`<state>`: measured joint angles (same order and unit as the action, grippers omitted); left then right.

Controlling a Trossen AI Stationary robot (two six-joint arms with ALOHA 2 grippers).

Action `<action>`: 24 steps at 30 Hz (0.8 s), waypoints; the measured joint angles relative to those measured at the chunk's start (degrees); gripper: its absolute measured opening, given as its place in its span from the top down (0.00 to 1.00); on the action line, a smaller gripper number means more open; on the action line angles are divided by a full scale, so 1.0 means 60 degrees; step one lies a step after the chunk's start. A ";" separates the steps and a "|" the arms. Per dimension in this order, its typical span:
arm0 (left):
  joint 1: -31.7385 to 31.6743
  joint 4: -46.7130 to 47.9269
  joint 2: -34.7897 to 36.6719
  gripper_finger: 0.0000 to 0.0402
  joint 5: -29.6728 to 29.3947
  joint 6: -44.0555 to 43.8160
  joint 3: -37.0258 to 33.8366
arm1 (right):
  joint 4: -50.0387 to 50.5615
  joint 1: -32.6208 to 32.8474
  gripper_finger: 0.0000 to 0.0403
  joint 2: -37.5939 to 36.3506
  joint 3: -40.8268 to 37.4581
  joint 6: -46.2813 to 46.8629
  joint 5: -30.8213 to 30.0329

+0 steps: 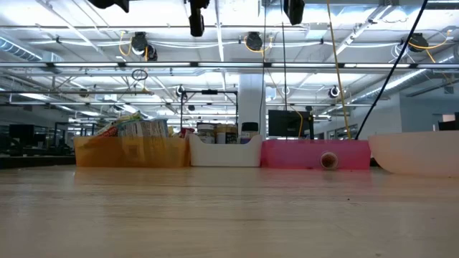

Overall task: Pick & Place Food Item
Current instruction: Put the white blue spoon into the red bin

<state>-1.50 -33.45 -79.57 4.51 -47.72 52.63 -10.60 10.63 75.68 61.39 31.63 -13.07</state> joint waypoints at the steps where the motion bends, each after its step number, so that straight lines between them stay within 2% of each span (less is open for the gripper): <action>1: 0.0000 0.0000 0.0000 0.77 -0.0001 0.0000 -0.0002 | -0.0003 0.0000 1.00 -0.0004 0.0000 -0.0004 -0.0003; 11: 0.0011 -0.0150 0.0004 0.97 0.0191 0.0292 0.0013 | 0.0144 -0.0007 1.00 0.0004 0.0000 -0.0325 0.0187; 16: 0.0011 -0.0278 0.0004 0.98 0.0402 0.0436 0.0013 | 0.0137 -0.0007 0.98 0.0007 0.0000 -0.0313 0.0191; 21: -0.0004 -0.0624 0.0004 0.99 0.0895 0.0744 0.0009 | 0.0064 -0.0007 0.90 0.0003 0.0000 -0.0325 0.0223; 24: -0.0007 -0.0707 0.0004 0.98 0.1125 0.0763 0.0021 | -0.0043 -0.0096 0.84 -0.0007 0.0000 -0.0298 0.0670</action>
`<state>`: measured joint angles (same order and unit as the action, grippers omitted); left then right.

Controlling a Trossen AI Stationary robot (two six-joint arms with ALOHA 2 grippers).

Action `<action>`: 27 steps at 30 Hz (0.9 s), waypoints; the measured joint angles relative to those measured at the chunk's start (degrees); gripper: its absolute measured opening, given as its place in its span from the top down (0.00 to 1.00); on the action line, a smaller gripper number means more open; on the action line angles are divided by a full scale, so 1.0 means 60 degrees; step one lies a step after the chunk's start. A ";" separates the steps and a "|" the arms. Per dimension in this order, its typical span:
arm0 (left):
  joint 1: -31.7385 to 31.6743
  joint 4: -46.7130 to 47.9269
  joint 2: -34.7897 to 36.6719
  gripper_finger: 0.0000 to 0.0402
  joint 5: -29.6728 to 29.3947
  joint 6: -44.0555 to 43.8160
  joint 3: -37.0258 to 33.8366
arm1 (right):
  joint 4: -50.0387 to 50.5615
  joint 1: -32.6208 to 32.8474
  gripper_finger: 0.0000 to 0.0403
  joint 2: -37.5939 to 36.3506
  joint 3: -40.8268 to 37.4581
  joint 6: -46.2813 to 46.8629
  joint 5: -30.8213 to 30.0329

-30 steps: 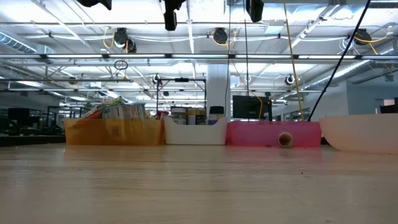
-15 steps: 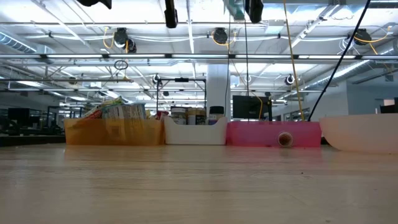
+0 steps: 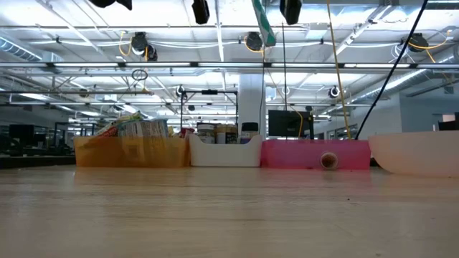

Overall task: Pick & Place Food Item
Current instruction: Put the white blue spoon into the red bin

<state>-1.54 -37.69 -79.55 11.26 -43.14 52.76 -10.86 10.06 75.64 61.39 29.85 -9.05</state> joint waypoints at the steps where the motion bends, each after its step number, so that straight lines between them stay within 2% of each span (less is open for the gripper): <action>1: -0.0004 0.0000 0.0000 0.98 0.0101 -0.0001 0.0023 | -0.0075 -0.0046 0.82 0.0000 0.0000 0.0013 0.0204; 8: -0.0210 -0.0004 -0.0004 0.98 0.1086 -0.0082 0.0253 | -0.0308 -0.0591 0.65 0.0000 0.0004 0.0361 0.2176; 13: -0.0480 -0.0046 -0.0004 0.99 0.2421 -0.0308 0.0735 | -0.0260 -0.0868 0.55 0.0000 0.0004 0.0360 0.3143; 18: -0.0688 -0.0029 -0.0004 0.99 0.3646 -0.0329 0.1420 | -0.0476 -0.1057 0.49 0.0004 0.0004 0.0147 0.3975; 22: -0.0753 0.0056 -0.0001 0.98 0.4442 -0.0279 0.2139 | -0.1983 -0.1135 0.47 0.0046 0.0004 0.0311 0.4796; 27: -0.0767 0.0166 0.0000 0.99 0.4906 -0.0002 0.2830 | -0.4384 -0.1180 0.46 0.0537 0.0007 0.1587 0.5799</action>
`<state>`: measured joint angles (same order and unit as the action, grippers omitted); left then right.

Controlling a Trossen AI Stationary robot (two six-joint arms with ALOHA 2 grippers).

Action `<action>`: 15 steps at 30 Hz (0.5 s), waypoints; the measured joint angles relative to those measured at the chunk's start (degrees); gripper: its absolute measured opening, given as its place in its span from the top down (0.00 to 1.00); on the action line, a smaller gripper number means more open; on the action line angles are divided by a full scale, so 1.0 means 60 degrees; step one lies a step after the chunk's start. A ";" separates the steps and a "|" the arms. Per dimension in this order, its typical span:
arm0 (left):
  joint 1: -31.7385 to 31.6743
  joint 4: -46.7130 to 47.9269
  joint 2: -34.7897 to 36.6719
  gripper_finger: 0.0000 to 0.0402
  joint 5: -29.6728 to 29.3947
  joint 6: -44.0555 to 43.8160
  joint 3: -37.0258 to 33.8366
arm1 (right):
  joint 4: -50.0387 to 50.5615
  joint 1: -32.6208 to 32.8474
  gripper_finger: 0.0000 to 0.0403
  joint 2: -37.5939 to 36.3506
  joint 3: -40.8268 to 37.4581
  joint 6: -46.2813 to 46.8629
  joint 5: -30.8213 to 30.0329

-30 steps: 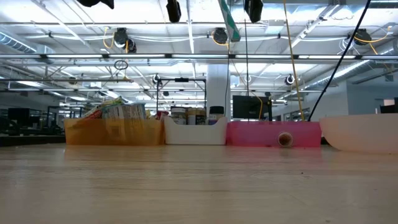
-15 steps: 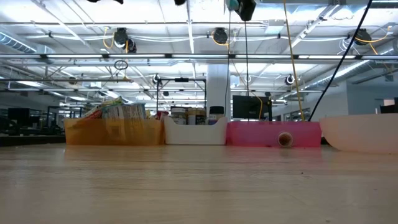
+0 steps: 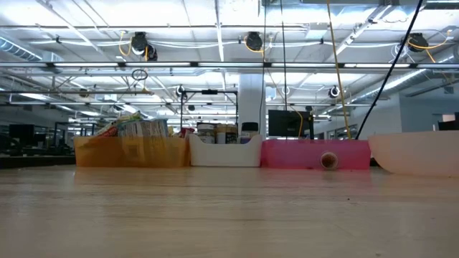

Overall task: Pick & Place Food Item
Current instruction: Put the white blue spoon into the red bin

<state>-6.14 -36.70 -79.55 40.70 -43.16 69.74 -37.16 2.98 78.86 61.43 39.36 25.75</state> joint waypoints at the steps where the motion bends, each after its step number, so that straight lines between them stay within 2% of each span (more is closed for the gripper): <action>1: -0.0032 0.0053 0.0000 0.99 0.0070 -0.0009 0.0117 | -0.0310 0.0001 0.47 0.0134 0.0000 0.0253 0.0126; 6: -0.0084 0.0660 0.0000 0.99 0.0368 -0.0070 0.0456 | -0.1209 0.0023 0.48 0.0846 0.0000 0.0947 0.0410; 12: -0.0100 0.0707 0.0000 0.99 0.0726 -0.0390 0.0480 | -0.3345 0.0026 0.48 0.1531 0.0000 0.1880 0.1052; 15: -0.0097 0.0712 0.0000 0.99 0.0755 -0.0390 0.0480 | -0.3494 0.0019 0.48 0.1605 0.0000 0.2075 0.1237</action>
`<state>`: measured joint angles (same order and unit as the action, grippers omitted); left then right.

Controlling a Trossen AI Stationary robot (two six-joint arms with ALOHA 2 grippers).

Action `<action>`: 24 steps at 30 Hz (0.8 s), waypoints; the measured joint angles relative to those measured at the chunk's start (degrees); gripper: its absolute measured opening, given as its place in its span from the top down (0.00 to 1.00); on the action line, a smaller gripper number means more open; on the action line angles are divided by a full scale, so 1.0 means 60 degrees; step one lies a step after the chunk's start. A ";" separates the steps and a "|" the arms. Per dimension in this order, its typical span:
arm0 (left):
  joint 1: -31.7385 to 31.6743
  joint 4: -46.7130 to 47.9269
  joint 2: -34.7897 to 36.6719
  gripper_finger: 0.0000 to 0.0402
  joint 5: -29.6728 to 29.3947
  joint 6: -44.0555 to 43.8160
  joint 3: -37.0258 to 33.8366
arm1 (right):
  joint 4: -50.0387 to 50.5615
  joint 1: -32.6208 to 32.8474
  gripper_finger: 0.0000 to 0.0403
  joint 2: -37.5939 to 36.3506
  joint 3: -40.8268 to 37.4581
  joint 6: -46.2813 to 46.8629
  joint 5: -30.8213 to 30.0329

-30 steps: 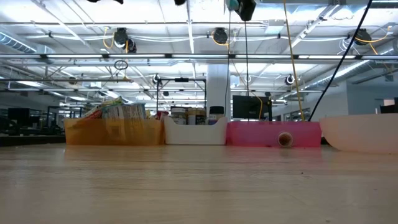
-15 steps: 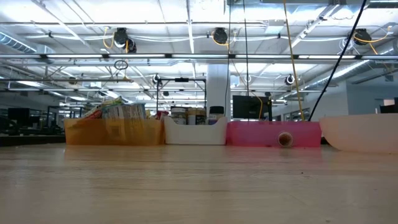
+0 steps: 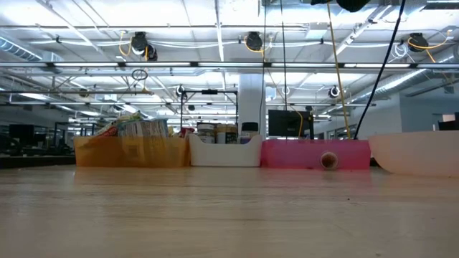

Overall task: Pick & Place Food Item
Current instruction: Put the white blue spoon into the red bin

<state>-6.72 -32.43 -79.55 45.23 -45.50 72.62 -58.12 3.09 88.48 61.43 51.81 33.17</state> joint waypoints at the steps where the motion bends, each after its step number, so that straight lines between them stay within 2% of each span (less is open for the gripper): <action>1: -0.0003 -0.0004 0.0000 0.98 -0.0003 0.0000 0.0000 | -0.0038 0.0004 0.48 0.0023 0.0000 -0.0001 0.0007; 10: -0.0004 0.0026 0.0000 0.98 -0.0003 0.0065 0.0000 | 0.0258 0.0058 0.56 0.0048 0.0000 -0.0087 0.0025; 24: 0.0002 -0.0648 -0.0663 0.98 0.0085 -0.0489 0.0007 | 0.0565 0.0067 0.91 0.0050 -0.0015 -0.0705 0.0390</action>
<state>-6.71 -36.31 -83.53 45.74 -48.43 72.66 -54.73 3.49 88.78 61.34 47.58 35.51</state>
